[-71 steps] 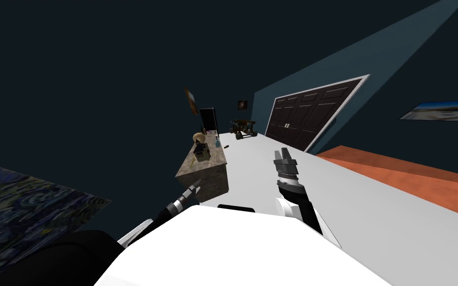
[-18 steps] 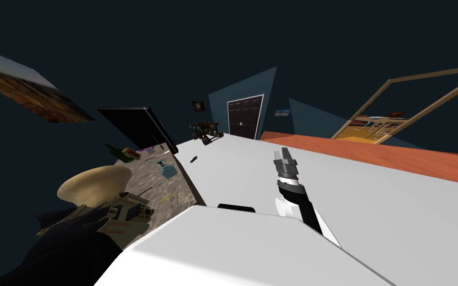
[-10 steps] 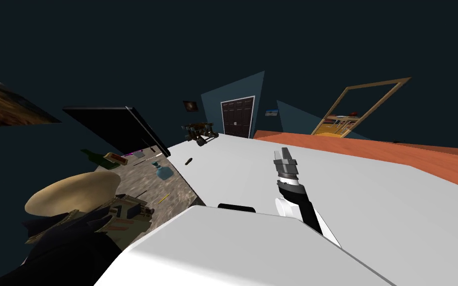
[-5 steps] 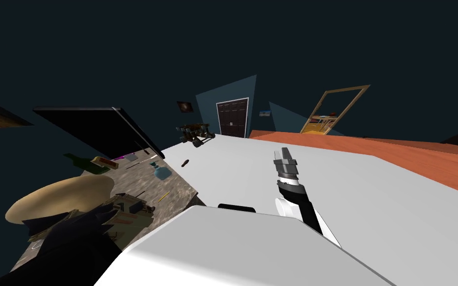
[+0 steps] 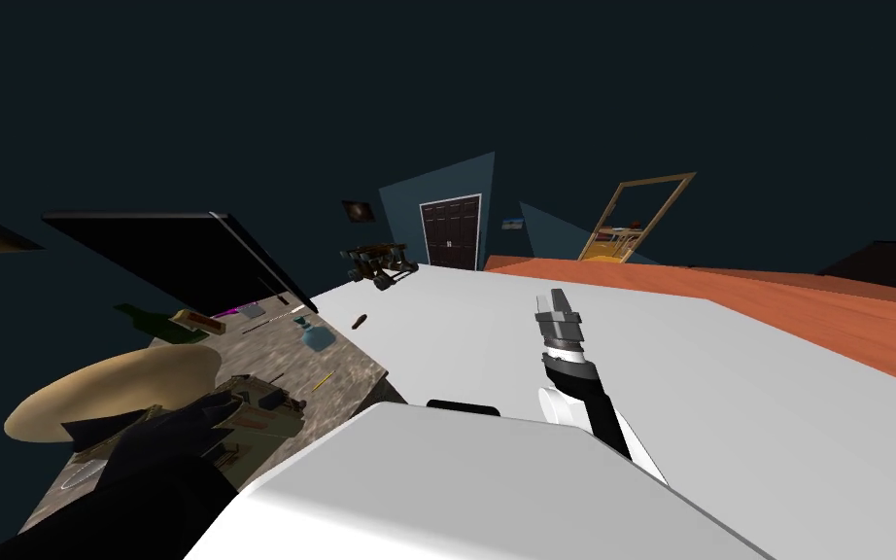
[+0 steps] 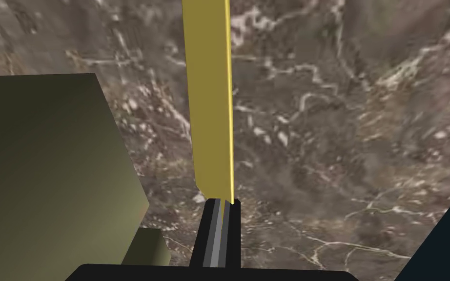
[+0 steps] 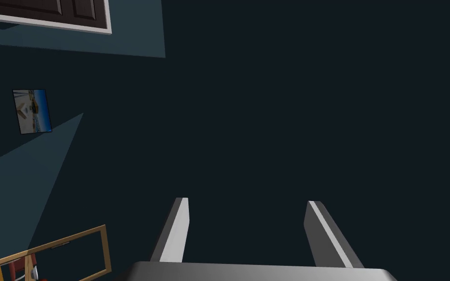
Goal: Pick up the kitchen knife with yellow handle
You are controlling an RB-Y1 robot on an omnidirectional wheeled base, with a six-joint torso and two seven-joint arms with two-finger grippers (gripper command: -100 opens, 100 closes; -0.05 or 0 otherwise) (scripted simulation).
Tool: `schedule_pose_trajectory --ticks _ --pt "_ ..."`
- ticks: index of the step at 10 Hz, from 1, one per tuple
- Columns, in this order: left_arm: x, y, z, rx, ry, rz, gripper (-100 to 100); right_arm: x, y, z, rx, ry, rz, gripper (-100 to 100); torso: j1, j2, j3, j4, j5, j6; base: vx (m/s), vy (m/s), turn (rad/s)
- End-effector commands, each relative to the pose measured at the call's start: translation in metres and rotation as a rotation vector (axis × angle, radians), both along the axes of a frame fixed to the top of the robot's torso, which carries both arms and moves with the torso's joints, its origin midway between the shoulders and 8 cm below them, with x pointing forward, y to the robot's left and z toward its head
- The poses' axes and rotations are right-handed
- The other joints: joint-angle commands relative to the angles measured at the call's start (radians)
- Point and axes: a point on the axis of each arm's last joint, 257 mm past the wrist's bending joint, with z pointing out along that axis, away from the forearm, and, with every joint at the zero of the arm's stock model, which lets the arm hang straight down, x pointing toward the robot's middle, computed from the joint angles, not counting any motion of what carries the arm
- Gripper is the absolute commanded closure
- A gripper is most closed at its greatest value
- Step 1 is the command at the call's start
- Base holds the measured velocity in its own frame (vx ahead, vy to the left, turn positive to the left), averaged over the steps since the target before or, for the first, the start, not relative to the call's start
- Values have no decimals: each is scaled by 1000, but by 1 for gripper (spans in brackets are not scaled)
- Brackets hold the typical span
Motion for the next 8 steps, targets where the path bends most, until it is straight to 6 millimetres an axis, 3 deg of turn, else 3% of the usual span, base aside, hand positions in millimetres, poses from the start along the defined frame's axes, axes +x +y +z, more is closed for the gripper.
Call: schedule_pose_trajectory --ticks 1,3,4,5,8 --pt "0 0 0 0 0 0 100 0 0 0 0 0 0 0 0 0 0 0 0 0 0 0 0" --pt "-1 0 0 0 1 0 100 0 0 0 0 0 0 0 0 -1 -1 0 0 1 0 0 0" --pt "0 0 0 0 1 0 0 0 0 0 0 0 0 0 0 -1 -1 0 0 1 0 0 0" --pt "-3 0 3 -2 1 -19 100 0 0 0 0 0 0 0 0 -2 -1 0 0 1 81 7 202" --pt "-5 0 8 -5 -2 -60 100 0 0 0 0 0 0 0 0 -9 -5 -2 0 1 119 11 153"
